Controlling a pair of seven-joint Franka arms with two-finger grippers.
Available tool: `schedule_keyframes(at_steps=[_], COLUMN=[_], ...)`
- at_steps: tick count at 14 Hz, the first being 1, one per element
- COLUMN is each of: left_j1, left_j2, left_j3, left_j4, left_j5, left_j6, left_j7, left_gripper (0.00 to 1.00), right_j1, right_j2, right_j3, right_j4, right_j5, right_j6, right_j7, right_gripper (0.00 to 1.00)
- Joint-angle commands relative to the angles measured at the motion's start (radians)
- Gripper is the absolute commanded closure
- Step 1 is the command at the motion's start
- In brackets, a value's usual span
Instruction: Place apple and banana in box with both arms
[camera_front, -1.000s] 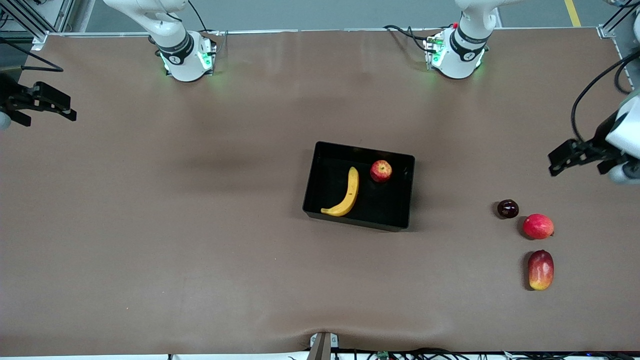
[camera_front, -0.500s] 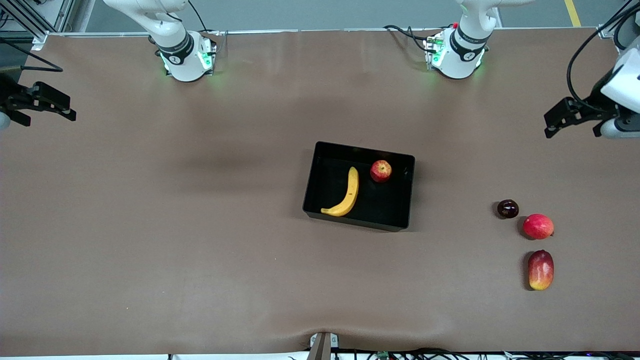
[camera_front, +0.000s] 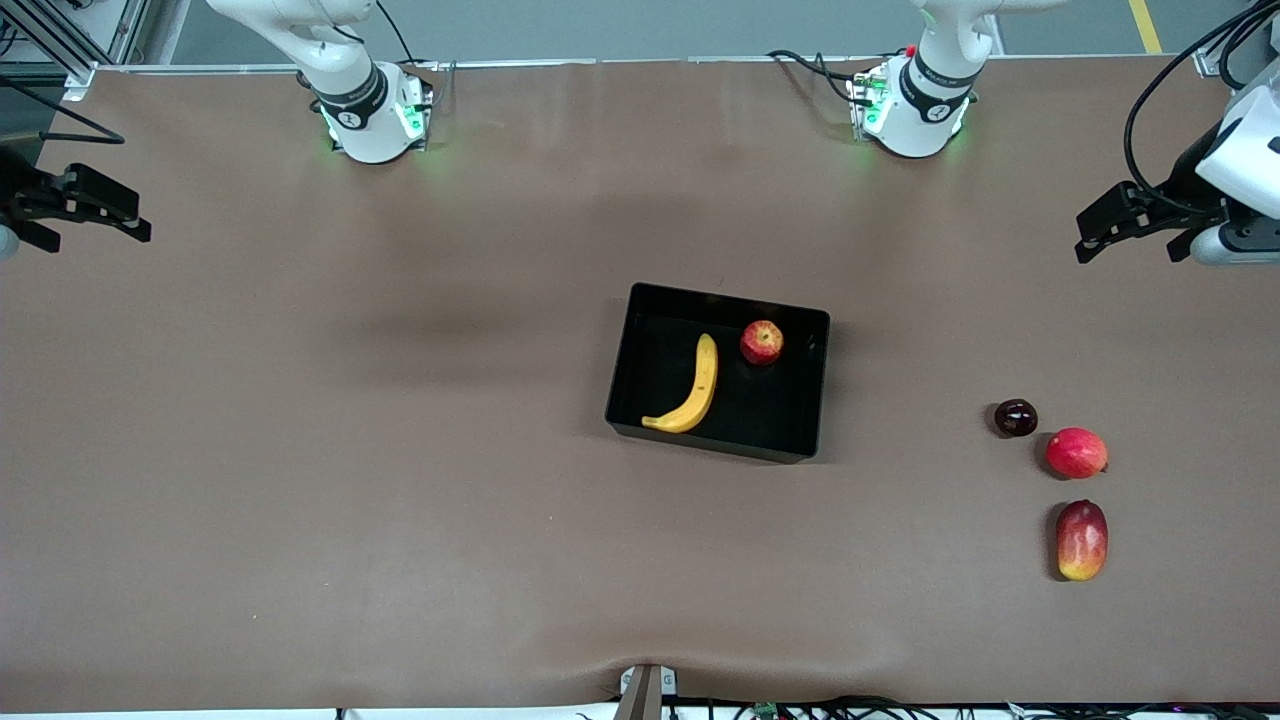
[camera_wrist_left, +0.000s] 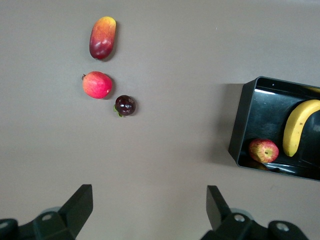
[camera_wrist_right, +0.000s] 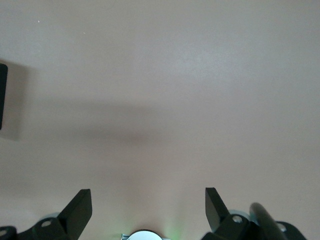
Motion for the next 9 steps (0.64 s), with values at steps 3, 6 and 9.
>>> schedule_keyframes(at_steps=[3,6,9], left_j1=[-0.005,-0.005,-0.003], left_j2=[-0.007,0.019,0.025], left_j3=[0.015,0.009,0.015], left_j4=[0.027,0.065,0.081], left_j5=[0.005,0.051,0.052], left_j6=[-0.028,-0.028,-0.043], left_j7=[-0.006,-0.003,-0.002], left_gripper=[0.0,0.0,0.0], right_j1=[-0.01,-0.01,-0.007], right_j2=[-0.002,-0.004,-0.004], right_j3=[0.005,0.003,0.003], right_j4=[0.006,0.006,0.007], right_j5=[-0.004,-0.006,-0.006], right_j6=[-0.009,-0.009,-0.008], right_j7=[0.005,0.006,0.006], right_gripper=[0.0,0.0,0.0])
